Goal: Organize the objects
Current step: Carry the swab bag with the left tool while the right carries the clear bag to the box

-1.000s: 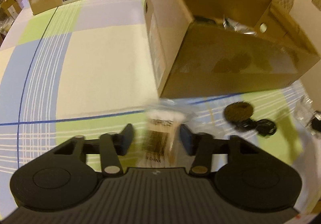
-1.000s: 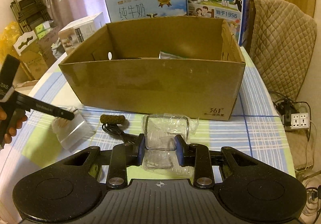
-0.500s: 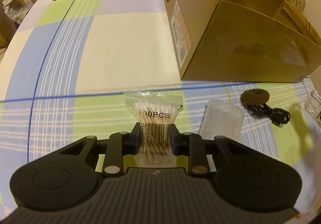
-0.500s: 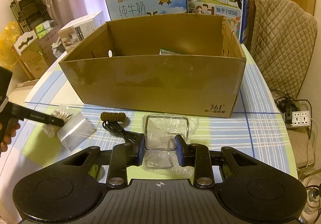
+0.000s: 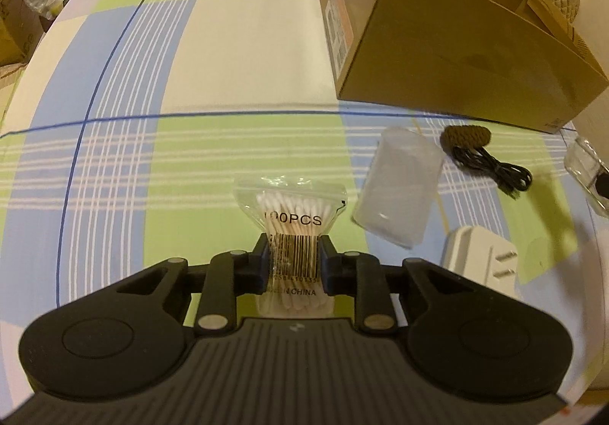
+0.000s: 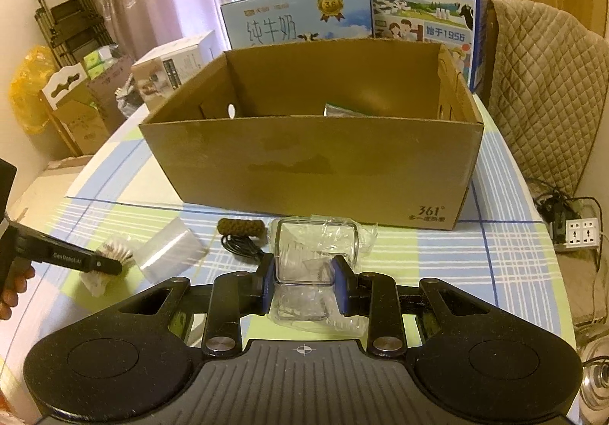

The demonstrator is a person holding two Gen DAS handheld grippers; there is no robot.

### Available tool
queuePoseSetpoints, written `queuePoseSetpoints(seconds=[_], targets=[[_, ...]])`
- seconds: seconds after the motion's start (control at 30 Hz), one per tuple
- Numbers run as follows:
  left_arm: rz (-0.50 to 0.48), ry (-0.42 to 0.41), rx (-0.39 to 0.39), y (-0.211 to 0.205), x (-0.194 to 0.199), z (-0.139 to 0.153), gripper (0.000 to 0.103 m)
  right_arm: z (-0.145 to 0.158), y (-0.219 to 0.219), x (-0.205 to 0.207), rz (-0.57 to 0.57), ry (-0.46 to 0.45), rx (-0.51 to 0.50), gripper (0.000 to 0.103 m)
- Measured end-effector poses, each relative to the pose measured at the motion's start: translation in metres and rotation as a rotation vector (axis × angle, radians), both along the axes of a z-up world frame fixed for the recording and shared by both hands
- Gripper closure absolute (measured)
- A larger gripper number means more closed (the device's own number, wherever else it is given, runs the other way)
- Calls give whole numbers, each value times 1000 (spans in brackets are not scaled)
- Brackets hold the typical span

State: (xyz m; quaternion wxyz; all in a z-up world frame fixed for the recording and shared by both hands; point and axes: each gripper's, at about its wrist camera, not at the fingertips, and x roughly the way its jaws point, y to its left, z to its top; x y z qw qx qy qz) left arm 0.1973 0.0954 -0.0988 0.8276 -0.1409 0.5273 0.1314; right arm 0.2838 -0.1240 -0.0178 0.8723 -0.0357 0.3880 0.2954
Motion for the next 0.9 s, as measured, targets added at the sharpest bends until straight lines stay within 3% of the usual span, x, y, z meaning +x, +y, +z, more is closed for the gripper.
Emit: queuePoseSetpoints(seconds=[0.5, 0.9], targets=[[-43, -129, 18, -33, -21, 59, 83, 24, -13, -24, -1, -55, 44, 75], [-129, -265, 25, -77, -7, 110, 83, 52, -21, -37, 12, -121, 85, 75]])
